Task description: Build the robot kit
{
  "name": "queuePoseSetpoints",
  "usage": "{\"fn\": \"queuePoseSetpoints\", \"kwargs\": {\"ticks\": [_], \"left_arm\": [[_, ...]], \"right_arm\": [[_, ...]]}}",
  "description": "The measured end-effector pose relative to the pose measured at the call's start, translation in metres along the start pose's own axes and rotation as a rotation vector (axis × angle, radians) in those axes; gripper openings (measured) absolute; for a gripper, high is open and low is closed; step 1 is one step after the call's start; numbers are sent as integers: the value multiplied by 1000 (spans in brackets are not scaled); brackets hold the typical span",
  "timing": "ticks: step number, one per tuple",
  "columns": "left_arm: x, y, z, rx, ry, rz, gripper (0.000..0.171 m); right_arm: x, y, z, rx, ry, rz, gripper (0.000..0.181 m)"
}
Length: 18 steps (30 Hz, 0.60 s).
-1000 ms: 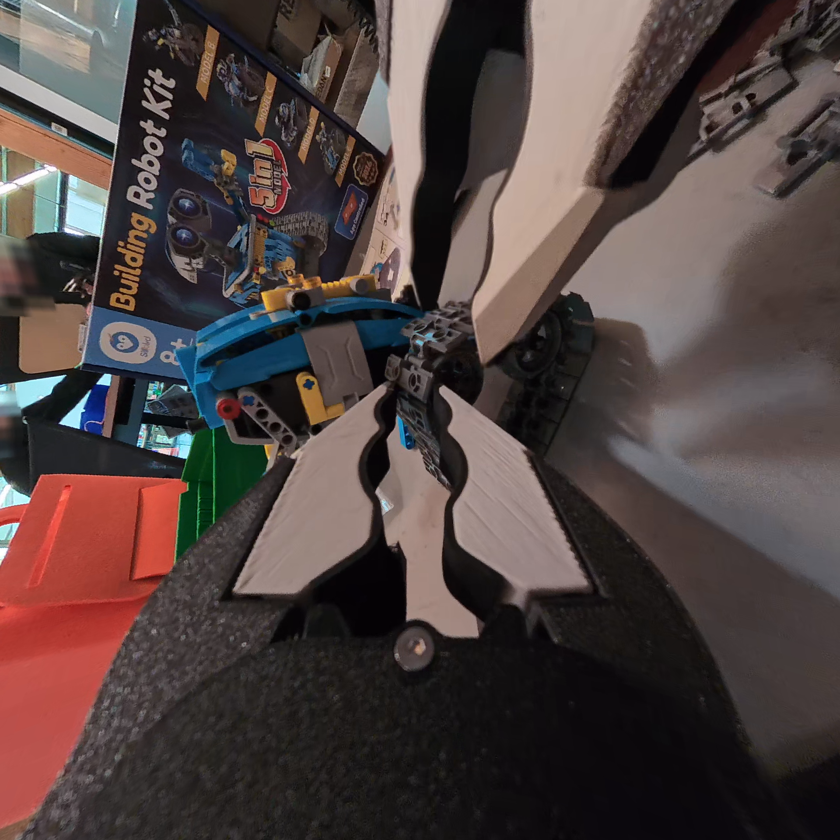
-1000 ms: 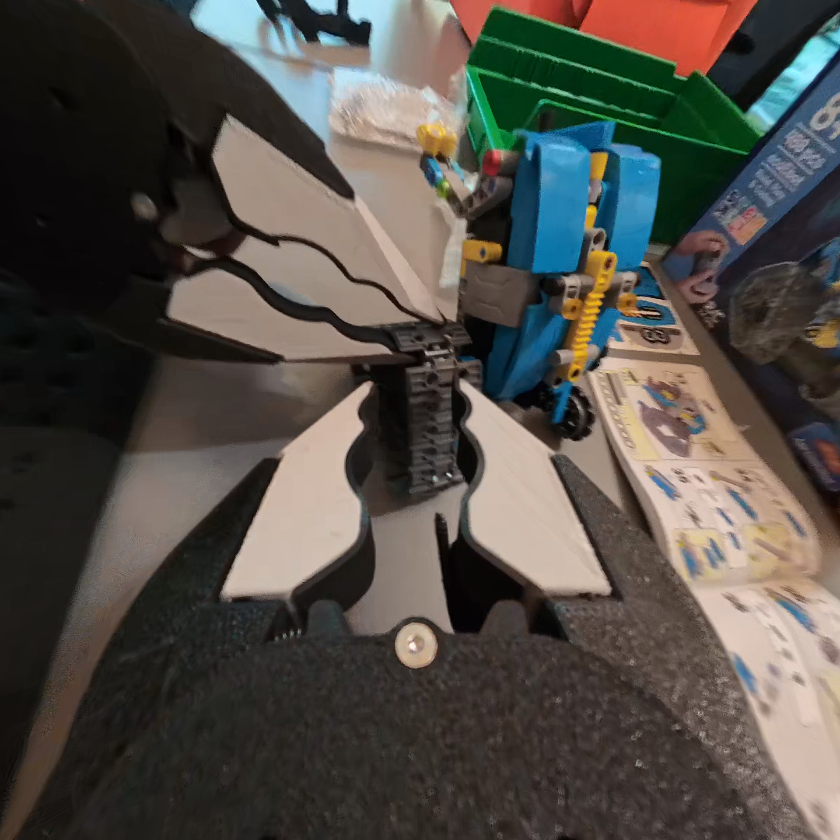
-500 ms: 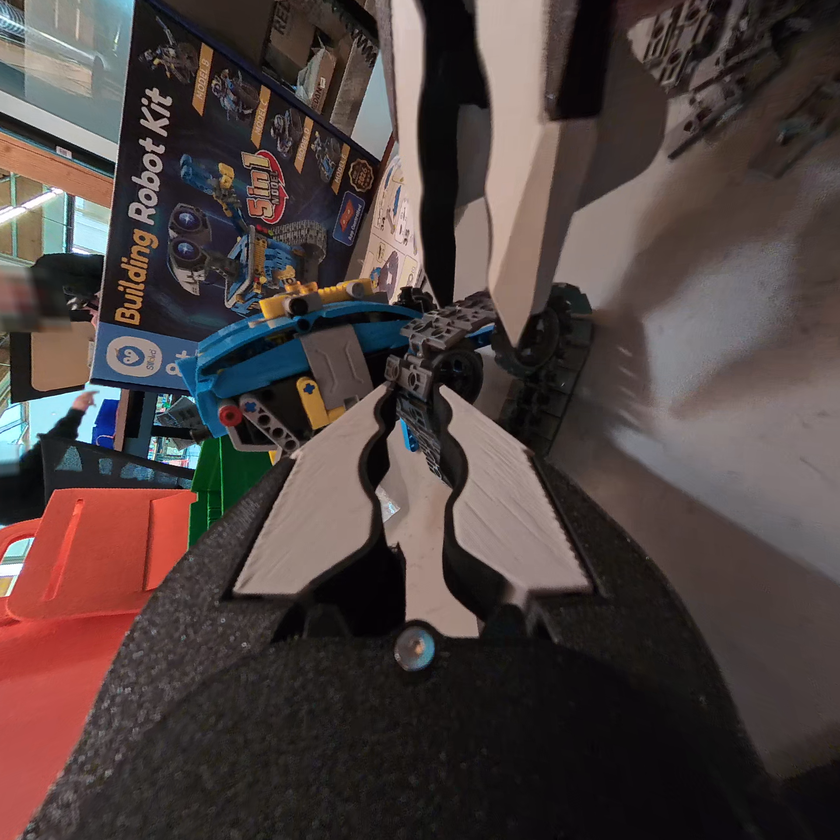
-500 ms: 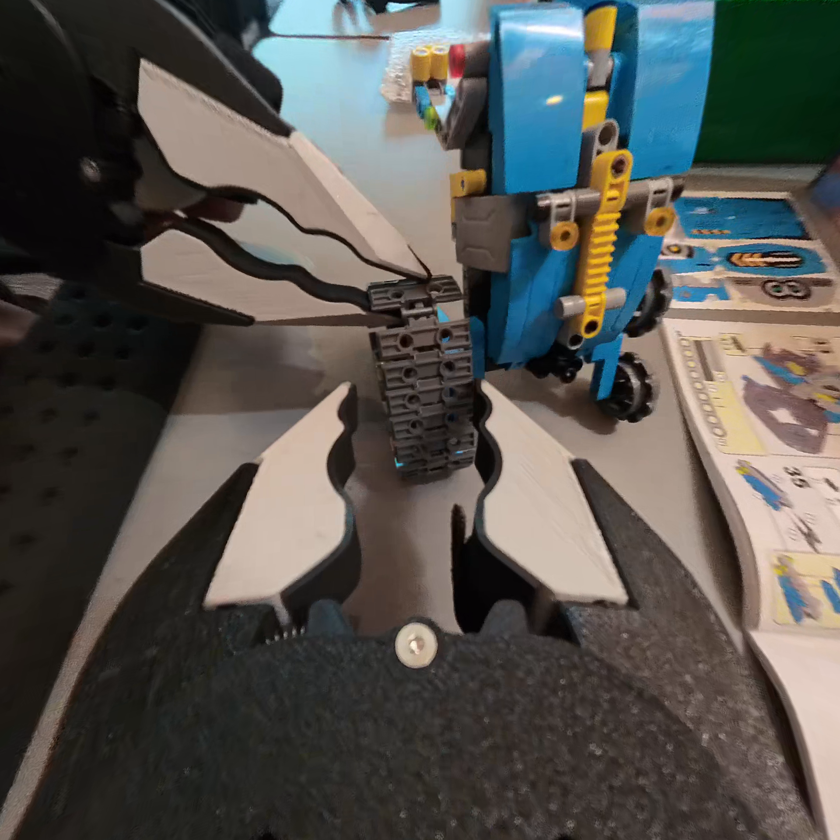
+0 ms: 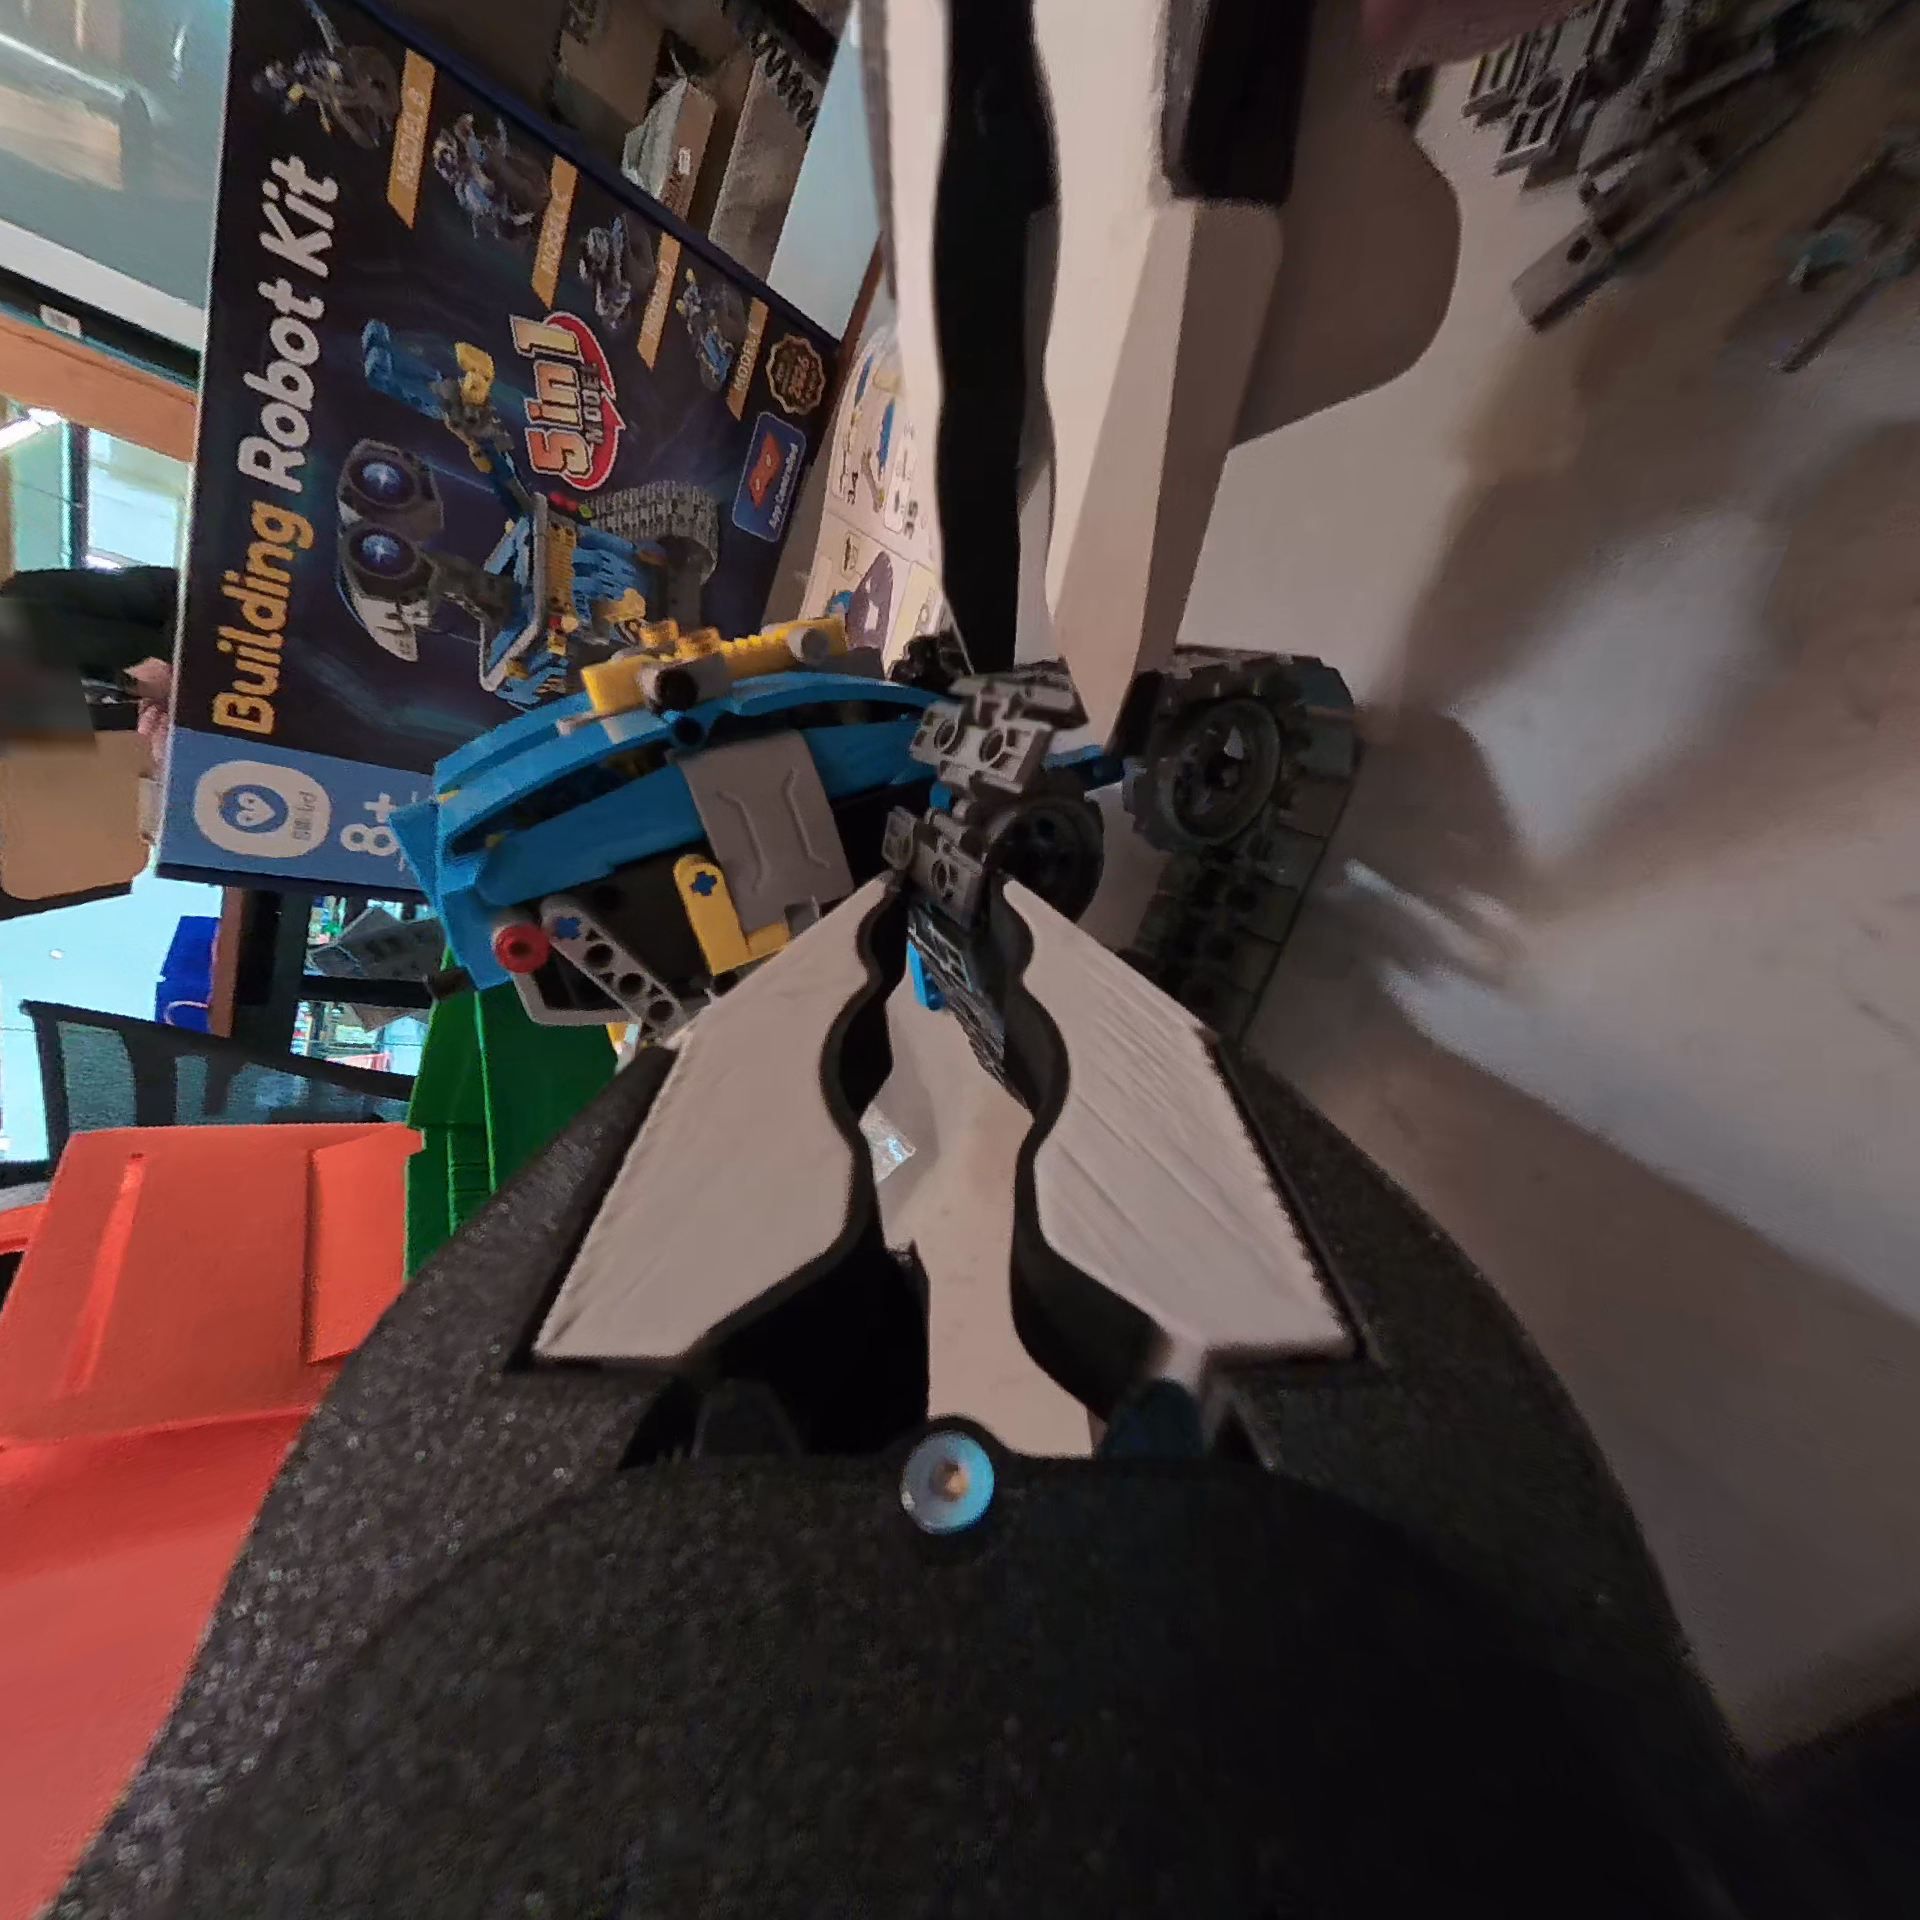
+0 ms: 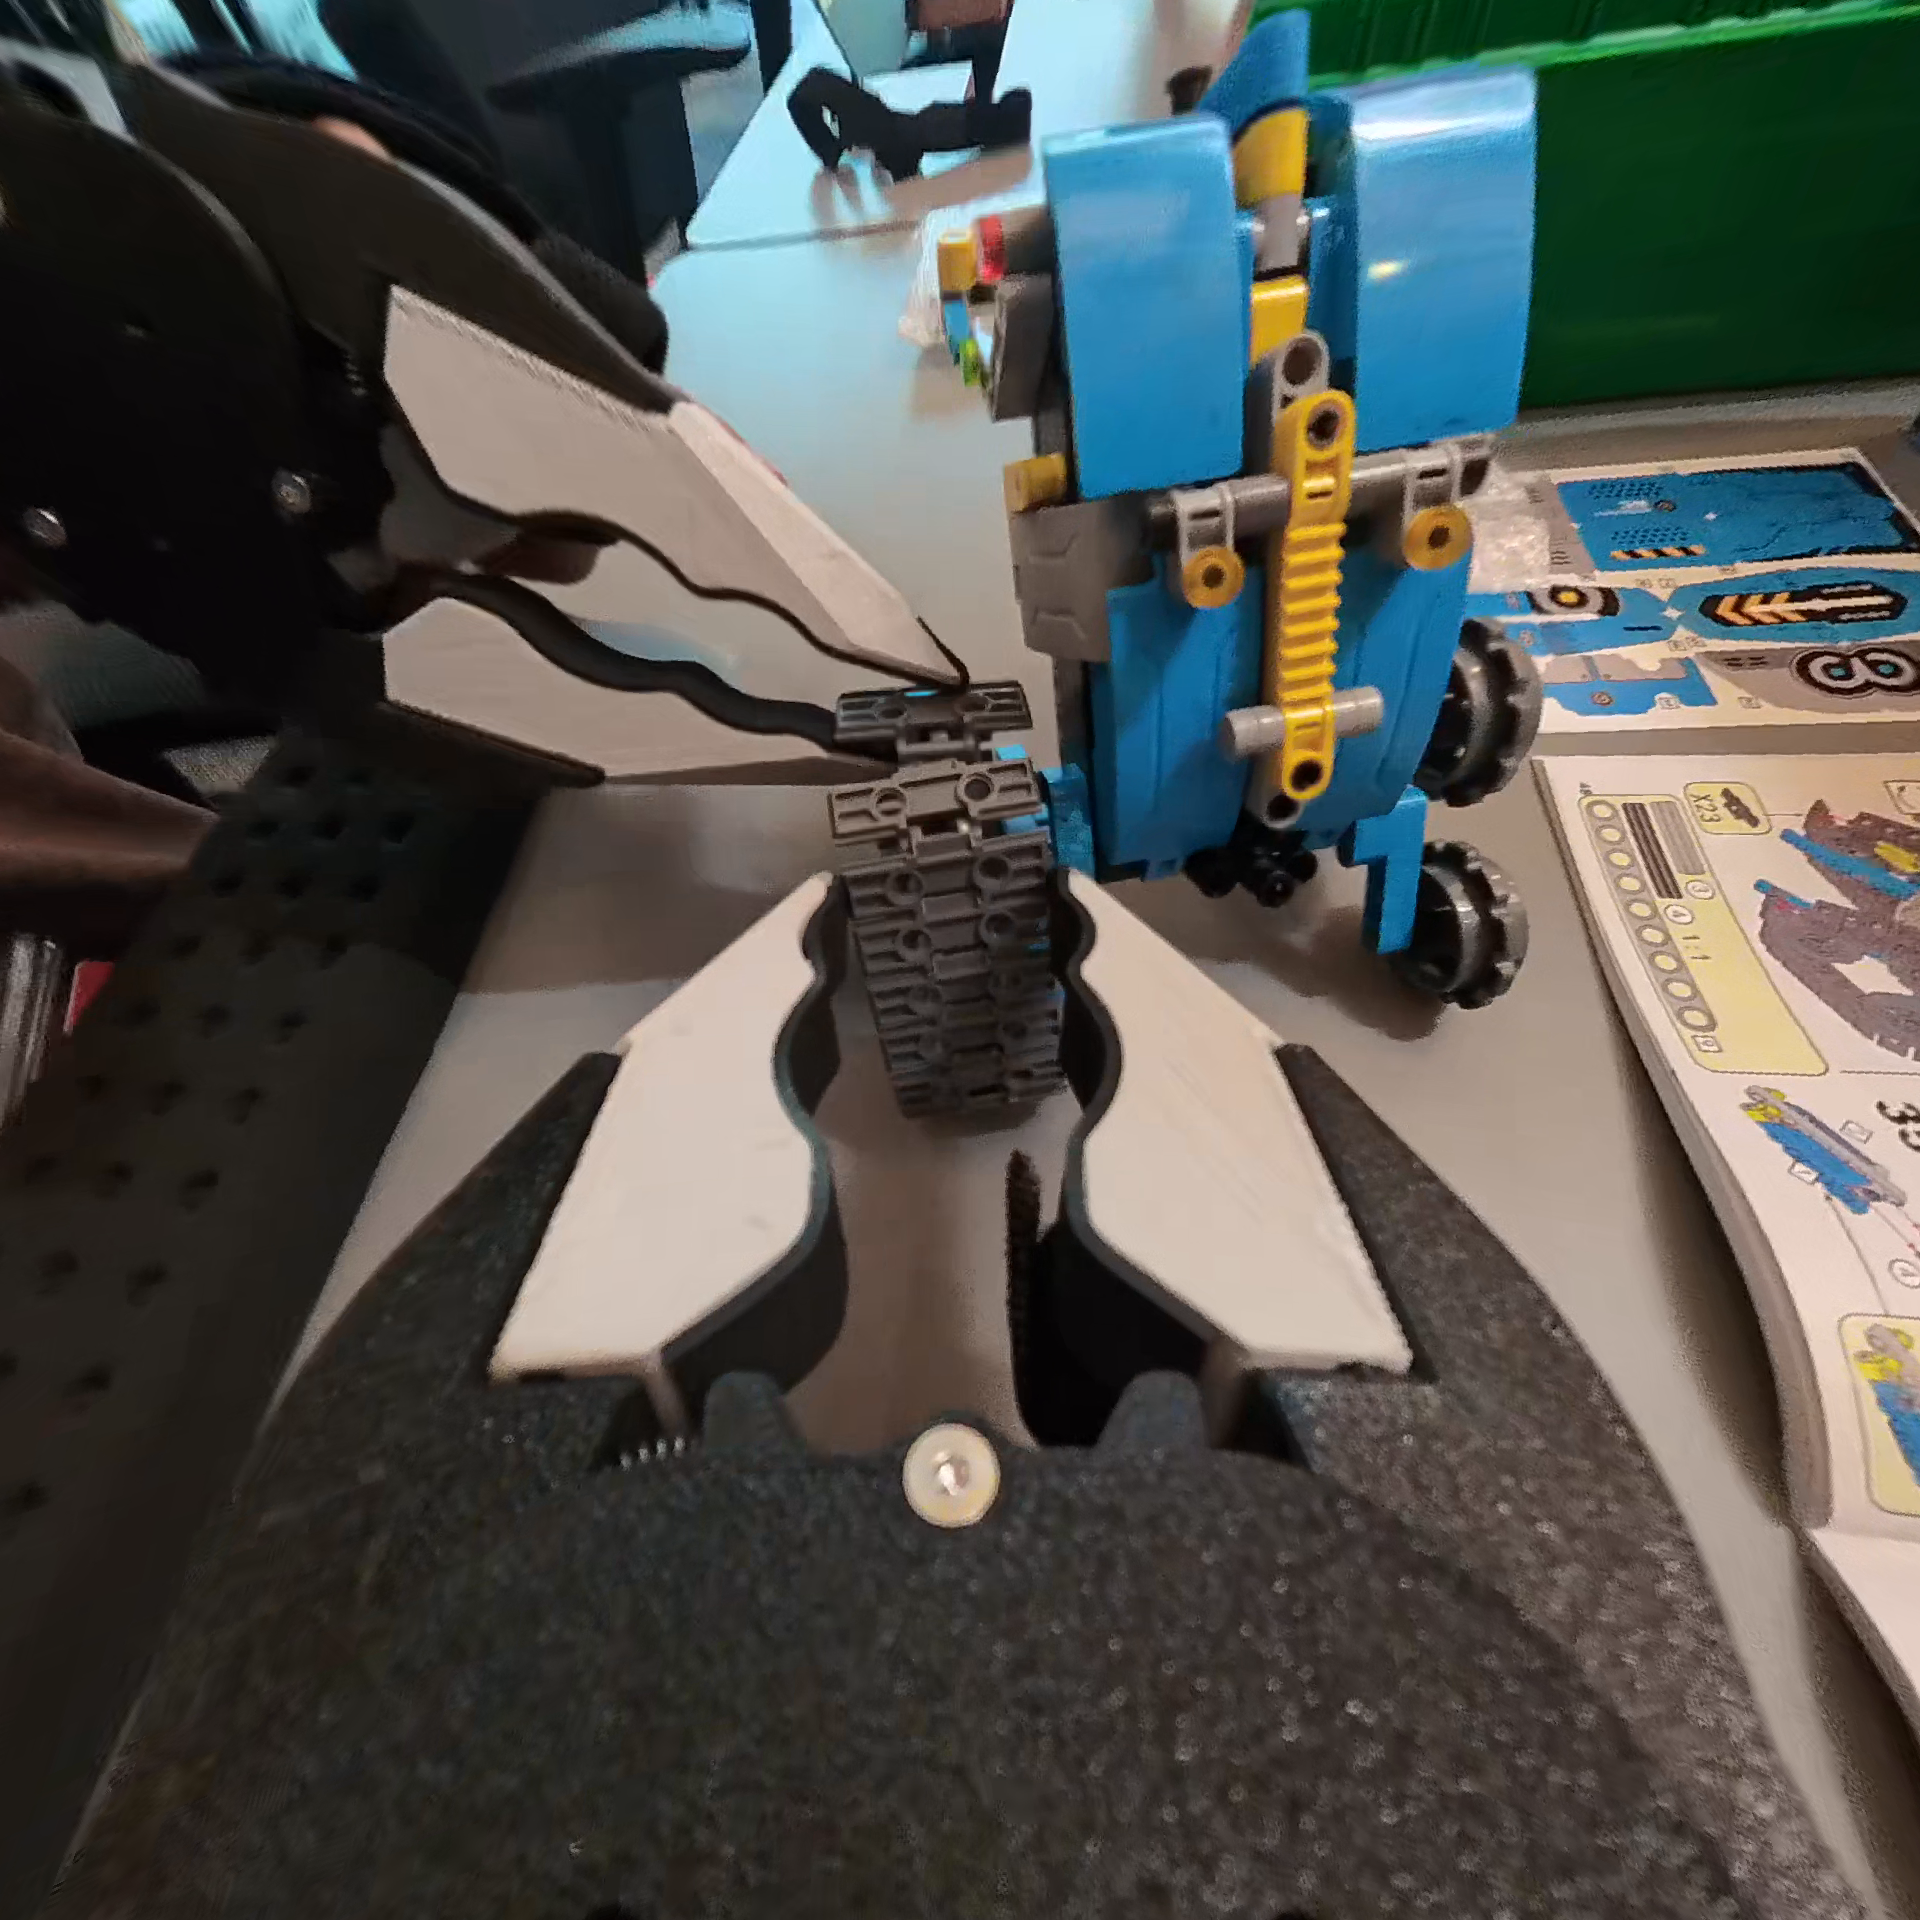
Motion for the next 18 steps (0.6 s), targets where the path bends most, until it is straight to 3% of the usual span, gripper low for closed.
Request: {"fn": "queuePoseSetpoints", "kwargs": {"ticks": [5, 9, 18], "left_arm": [[-1, -2, 0, -12, -11, 13, 14], [-2, -2, -2, -20, -30, 9, 14], [-3, -2, -1, -17, -55, 12, 14]], "right_arm": [[4, 2, -6, -27, -100, -85, 40], [-4, -3, -2, -6, -49, -71, 44], [-19, -7, 5, 99, 146, 192, 40]]}}
Point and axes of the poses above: each gripper's, where its closed fingertips meet, y back along the fingers, x out of its underside, z = x × y across the jaws, the point moved 8 cm from there along y, back along the fingers, and after that the axes turned 6 degrees about -x, right-handed, at the moved point
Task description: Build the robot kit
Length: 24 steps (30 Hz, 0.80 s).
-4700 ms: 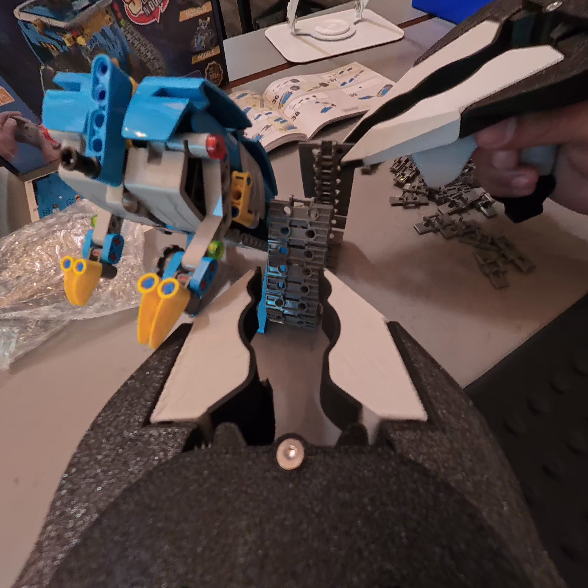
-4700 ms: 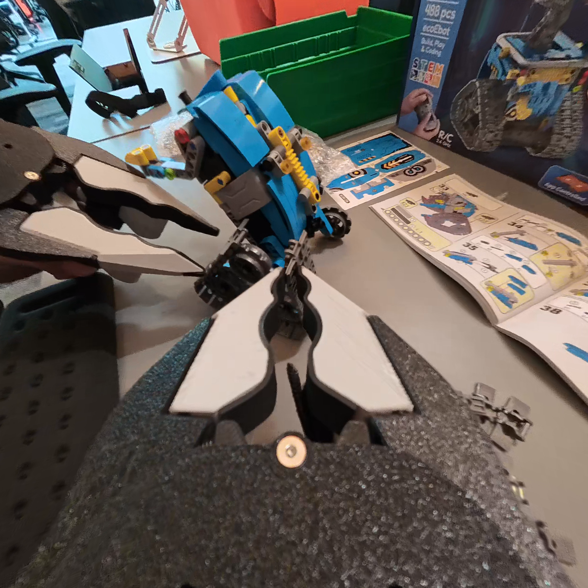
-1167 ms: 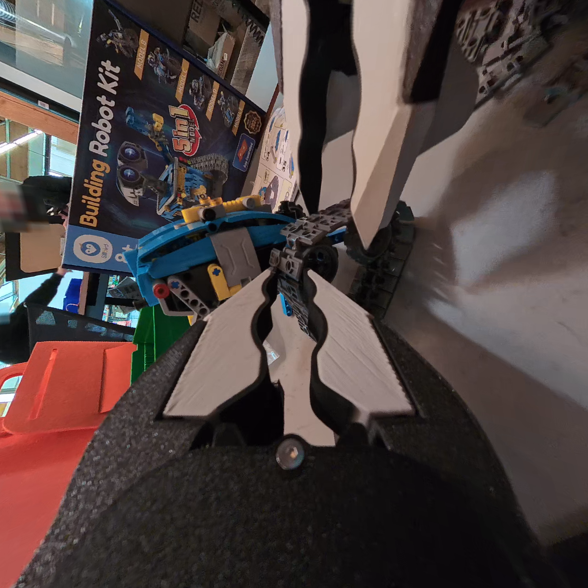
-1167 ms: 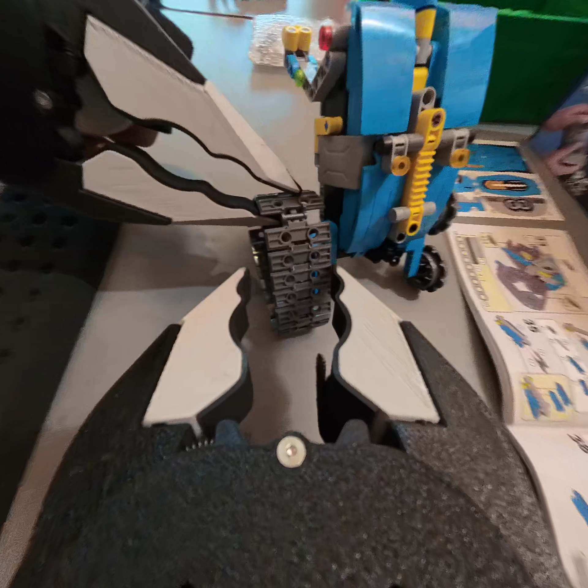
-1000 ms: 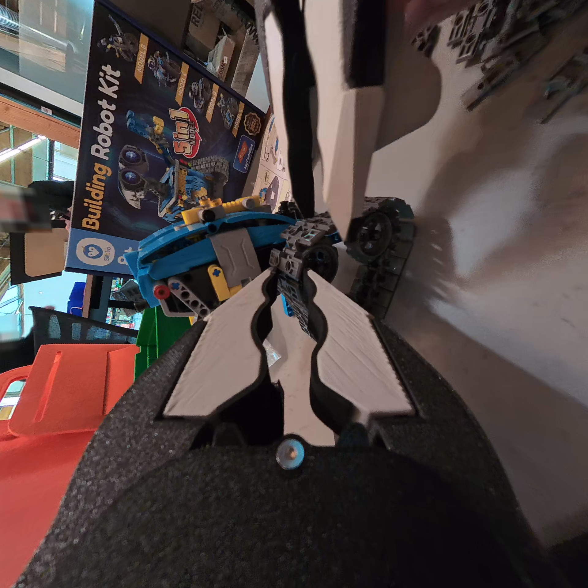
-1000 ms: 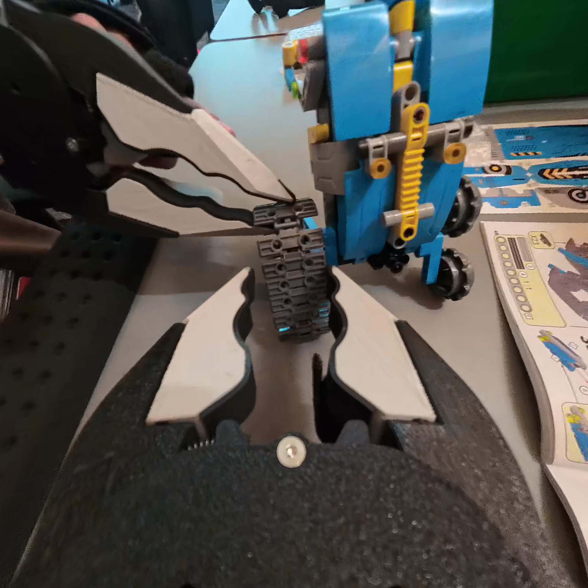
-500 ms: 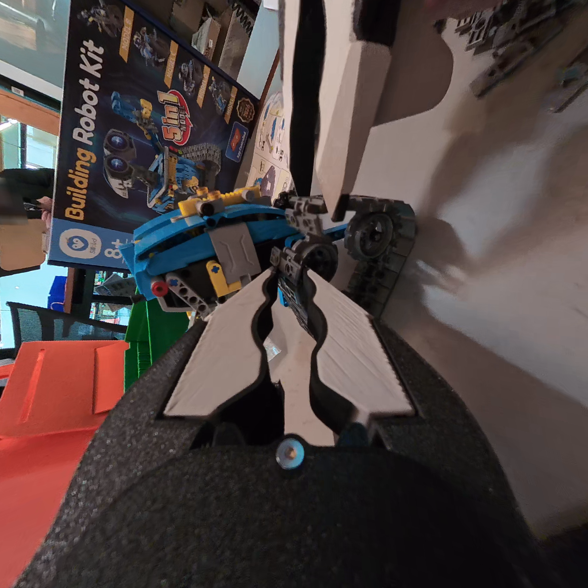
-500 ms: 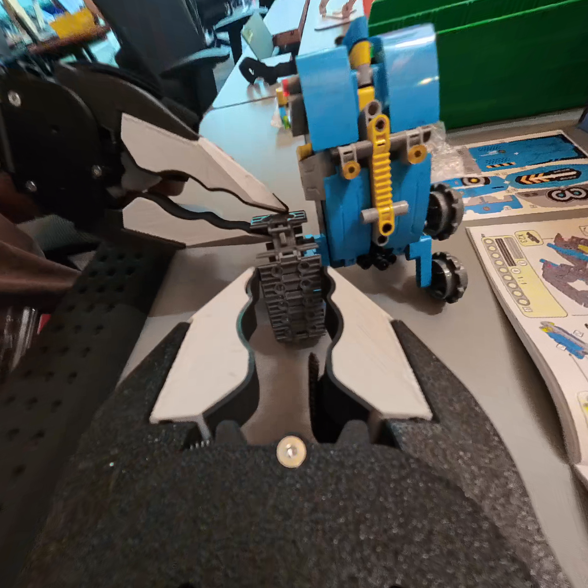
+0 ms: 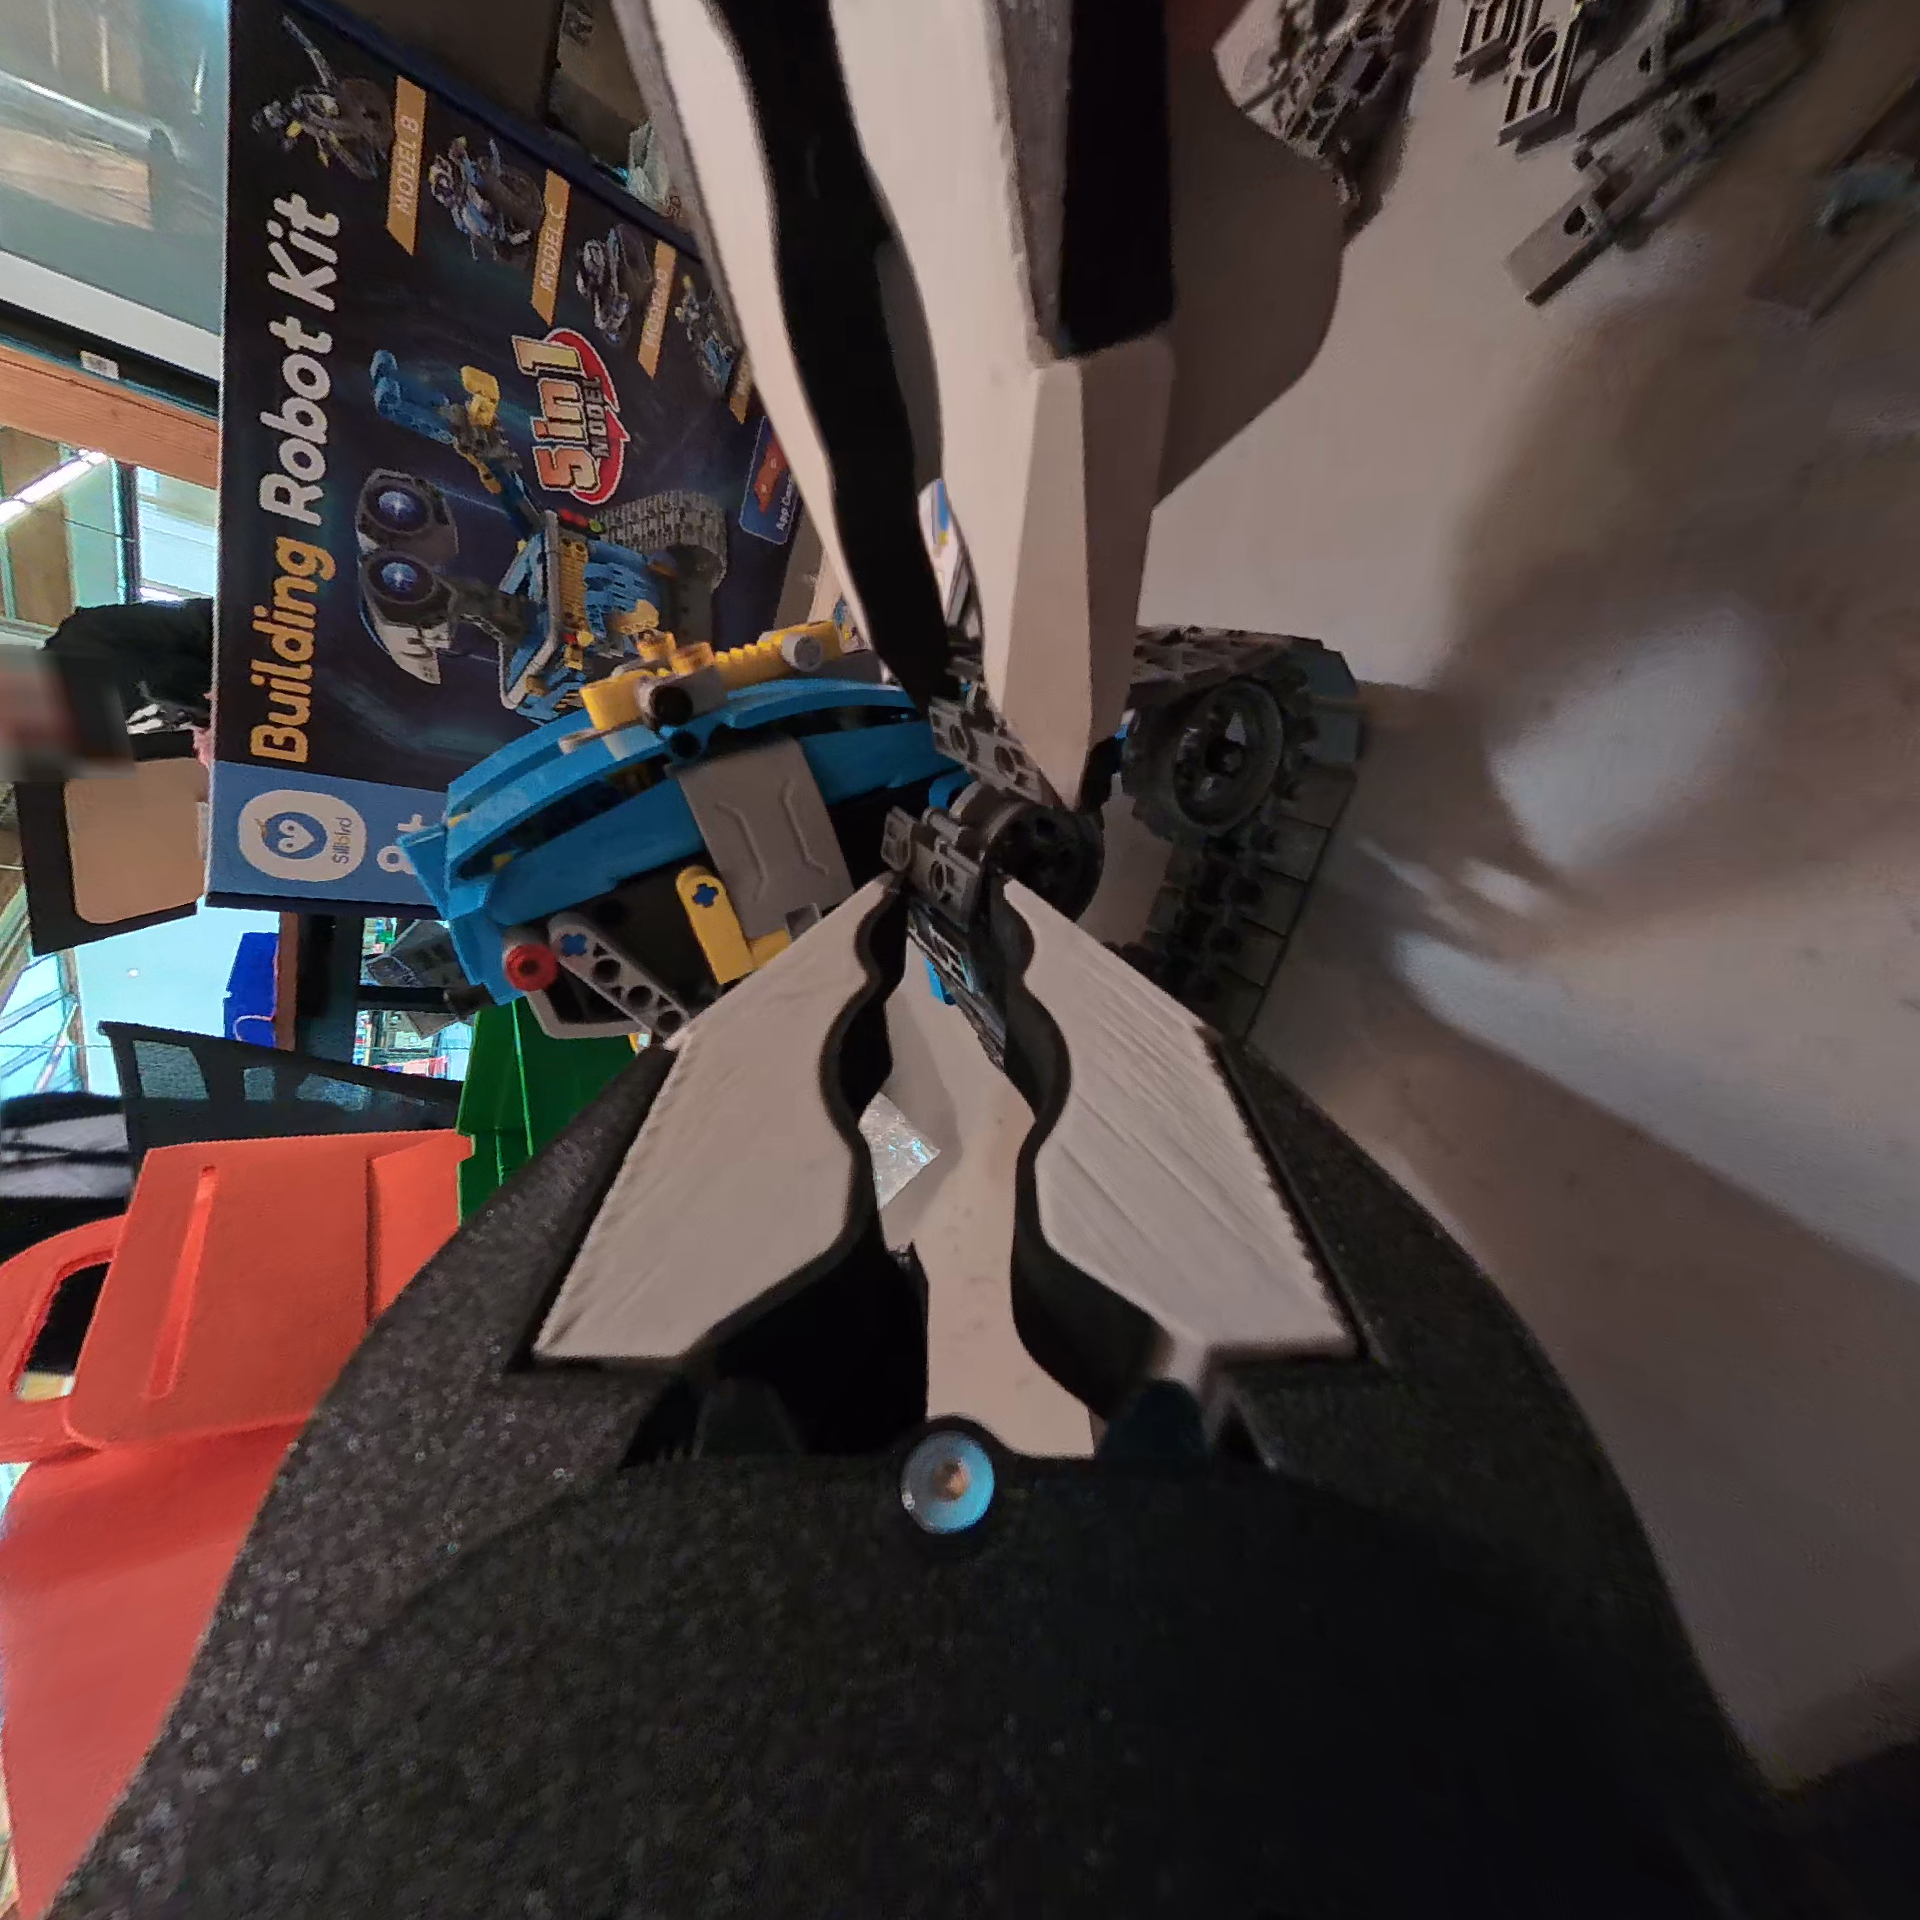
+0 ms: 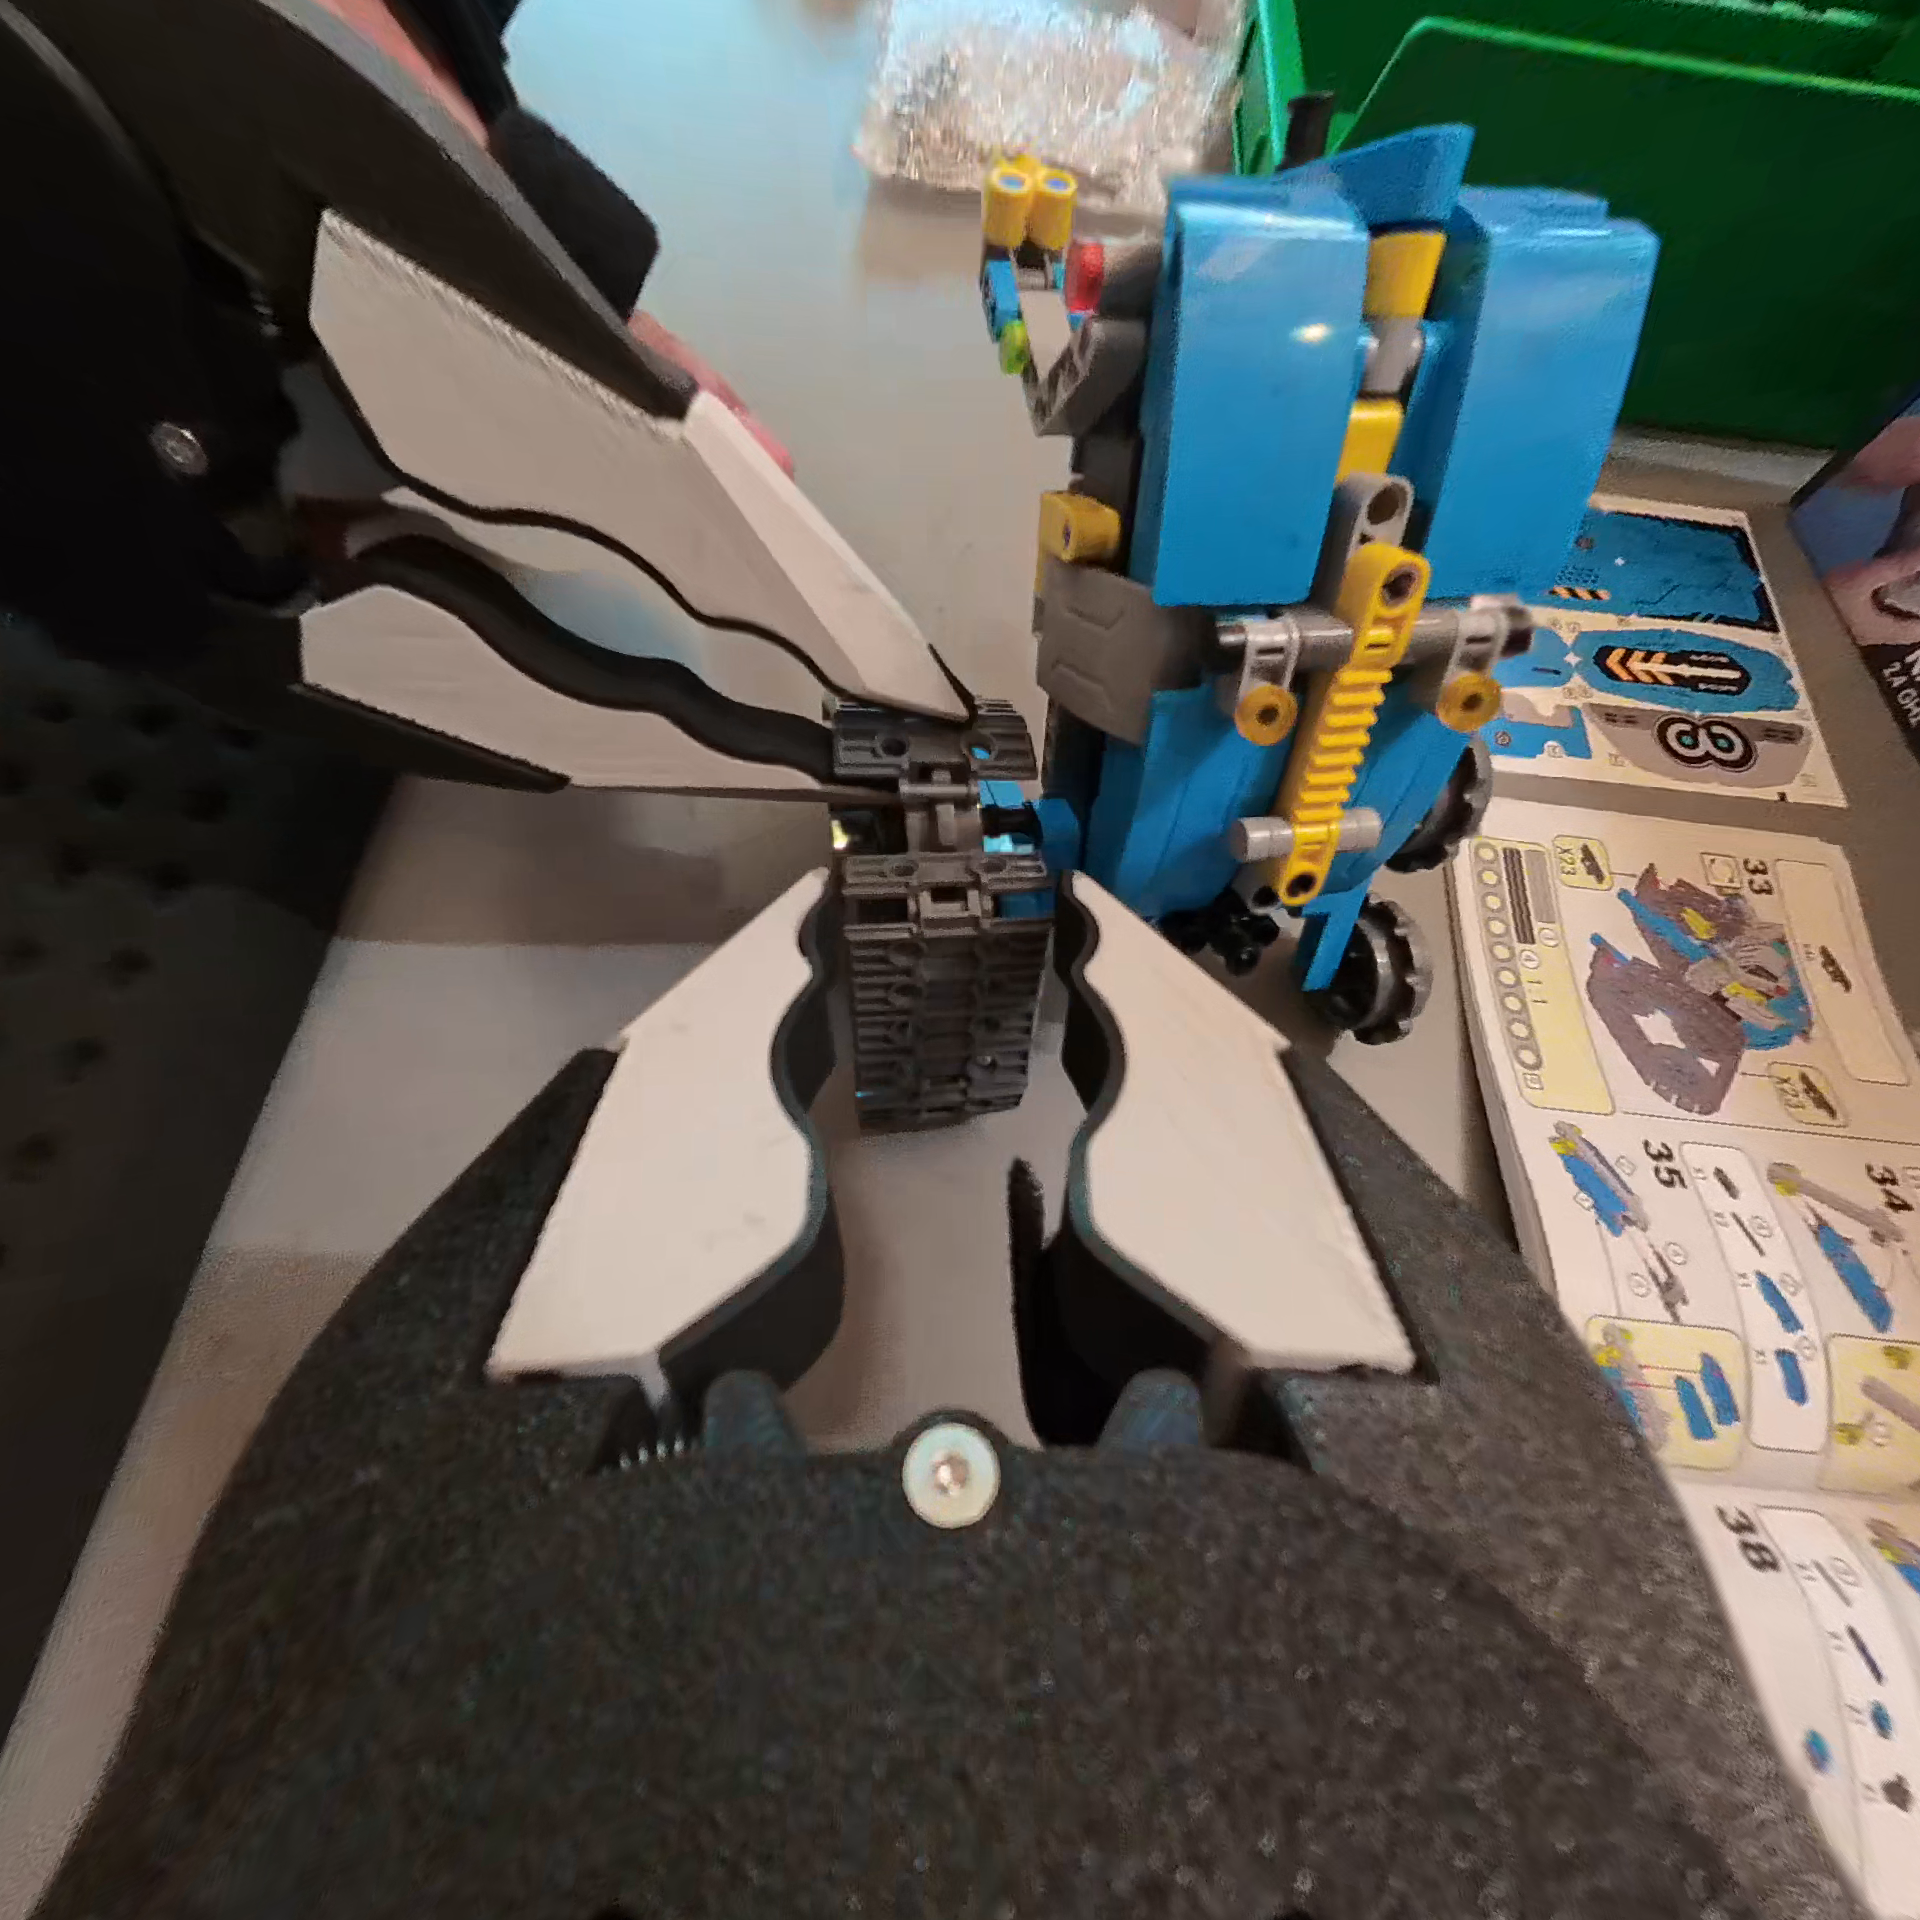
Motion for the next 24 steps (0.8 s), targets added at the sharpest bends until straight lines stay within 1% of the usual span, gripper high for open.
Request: {"fn": "queuePoseSetpoints", "kwargs": {"ticks": [2, 3, 5, 9, 10, 12, 15, 20, 22, 24], "left_arm": [[0, 0, 1, 4, 8, -1, 14], [1, 0, 1, 8, 15, -1, 14], [2, 0, 1, 12, 28, -2, 14], [2, 1, 1, -2, 12, -3, 14], [2, 1, 1, -4, 2, -6, 14], [3, 1, 0, -13, -29, 0, 14], [4, 0, 1, -11, -30, -9, 14], [1, 0, 0, -17, -37, -20, 14], [1, -1, -1, -17, -34, -20, 14], [3, -1, 0, -17, -31, -13, 14]], "right_arm": [[-2, 1, 0, 3, -10, 2, 40], [0, 2, -1, -1, -33, -22, 40], [6, 5, -4, -28, -131, -119, 40], [21, 9, -11, -104, -395, -351, 39], [23, 7, -10, -123, -434, -387, 39], [21, 4, -9, -134, -471, -414, 40], [18, 3, -7, -83, -427, -377, 40], [6, 2, 1, 84, -239, -186, 39], [0, -1, 10, 111, -155, -118, 39], [-6, -4, 14, 162, -142, -80, 38]]}}
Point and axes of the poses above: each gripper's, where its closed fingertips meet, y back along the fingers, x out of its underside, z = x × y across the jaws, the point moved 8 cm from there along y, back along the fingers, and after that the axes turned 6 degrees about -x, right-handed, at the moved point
